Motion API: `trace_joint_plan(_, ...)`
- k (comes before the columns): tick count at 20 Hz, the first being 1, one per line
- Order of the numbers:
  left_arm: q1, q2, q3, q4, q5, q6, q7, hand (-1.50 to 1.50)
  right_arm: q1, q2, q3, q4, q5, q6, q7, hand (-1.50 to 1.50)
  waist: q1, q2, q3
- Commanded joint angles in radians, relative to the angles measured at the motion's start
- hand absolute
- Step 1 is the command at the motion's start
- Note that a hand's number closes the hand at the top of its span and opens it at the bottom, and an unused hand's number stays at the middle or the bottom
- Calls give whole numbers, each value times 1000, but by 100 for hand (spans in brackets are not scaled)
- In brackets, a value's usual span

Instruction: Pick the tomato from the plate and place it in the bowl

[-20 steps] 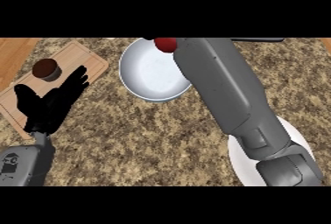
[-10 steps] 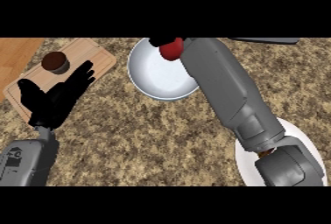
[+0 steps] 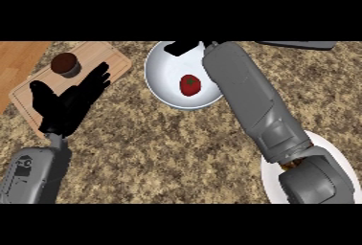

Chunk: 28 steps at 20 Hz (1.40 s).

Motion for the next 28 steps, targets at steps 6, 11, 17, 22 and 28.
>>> trace_joint_plan(6, -11, 2, 16, 7, -11, 25, 19, 0, -29, 0, -31, 72, 5, -220, -114, -150, -35, -11, 0)
trace_joint_plan(11, 43, 21, 40, 0, 5, 4, -6, 0, -22, -89, -62, 75, 2, -268, -154, -150, -69, -24, 0)
trace_joint_plan(17, 147, 41, 67, -28, 14, -14, -19, 0, 35, -138, -34, 10, 6, -143, -257, -150, -115, -46, 1)
trace_joint_plan(22, 158, 37, 90, -21, 0, 14, -45, 0, 153, -205, -32, -185, -62, 68, -362, -150, -157, -61, 1)
trace_joint_plan(28, 177, 49, 109, -11, 4, 10, -44, 0, 325, -148, -13, -475, -181, 252, -383, -150, -207, -81, 2)
